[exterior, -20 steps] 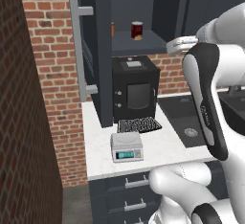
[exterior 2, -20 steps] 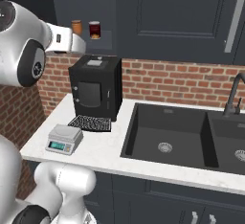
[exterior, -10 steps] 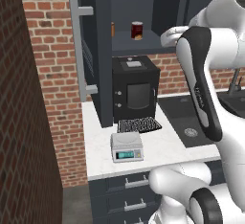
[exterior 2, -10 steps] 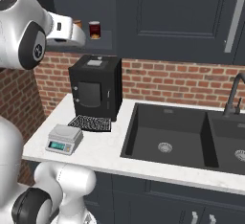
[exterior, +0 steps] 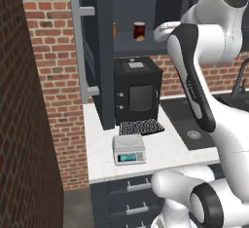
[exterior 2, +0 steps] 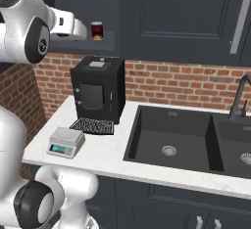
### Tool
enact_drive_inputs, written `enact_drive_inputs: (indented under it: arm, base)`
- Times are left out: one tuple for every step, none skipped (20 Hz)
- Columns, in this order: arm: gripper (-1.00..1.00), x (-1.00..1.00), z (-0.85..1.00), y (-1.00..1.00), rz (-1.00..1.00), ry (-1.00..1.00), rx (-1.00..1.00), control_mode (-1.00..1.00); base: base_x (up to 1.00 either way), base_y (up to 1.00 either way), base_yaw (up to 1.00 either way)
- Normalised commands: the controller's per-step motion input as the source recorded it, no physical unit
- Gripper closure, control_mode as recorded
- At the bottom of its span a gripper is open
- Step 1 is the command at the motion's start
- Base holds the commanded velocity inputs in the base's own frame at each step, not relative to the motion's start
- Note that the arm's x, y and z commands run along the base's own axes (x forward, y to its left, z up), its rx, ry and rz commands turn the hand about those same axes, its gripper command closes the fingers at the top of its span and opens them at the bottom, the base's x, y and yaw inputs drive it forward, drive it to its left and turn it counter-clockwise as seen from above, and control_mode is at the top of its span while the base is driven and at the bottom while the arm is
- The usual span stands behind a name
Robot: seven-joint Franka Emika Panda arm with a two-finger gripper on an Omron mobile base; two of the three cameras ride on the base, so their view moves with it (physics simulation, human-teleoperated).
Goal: Pick the canned food and place it on the digital scale for weighing, and close the cabinet.
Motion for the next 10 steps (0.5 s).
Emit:
enact_drive_inputs:
  arm:
    - [-1.0,0.36,0.0,0.0,0.0,-0.2,0.0,-1.0]
    - [-1.0,0.44,0.0,0.0,0.0,-0.16,0.0,-1.0]
    - [-1.0,0.34,0.0,0.0,0.0,-0.15,0.0,-1.0]
    - [-1.0,0.26,0.0,0.0,0.0,-0.15,0.0,-1.0]
    - [-1.0,0.3,0.0,0.0,0.0,-0.17,0.0,-1.0]
    - [-1.0,0.24,0.0,0.0,0.0,-0.19,0.0,-1.0]
    - [-1.0,0.32,0.0,0.0,0.0,-0.11,0.0,-1.0]
    - [-1.0,0.32,0.0,0.0,0.0,-0.07,0.0,-1.0]
    - [-1.0,0.36,-0.01,0.0,0.0,-0.04,0.0,-1.0]
    - [-1.0,0.37,-0.01,0.0,0.0,-0.01,0.0,-1.0]
  base:
    - [0.0,0.0,0.0]
    - [0.0,0.0,0.0]
    - [0.0,0.0,0.0]
    - [0.0,0.0,0.0]
    - [0.0,0.0,0.0]
    - [0.0,0.0,0.0]
    - [0.0,0.0,0.0]
    - [0.0,0.0,0.0]
    - [0.0,0.0,0.0]
    - [0.0,0.0,0.0]
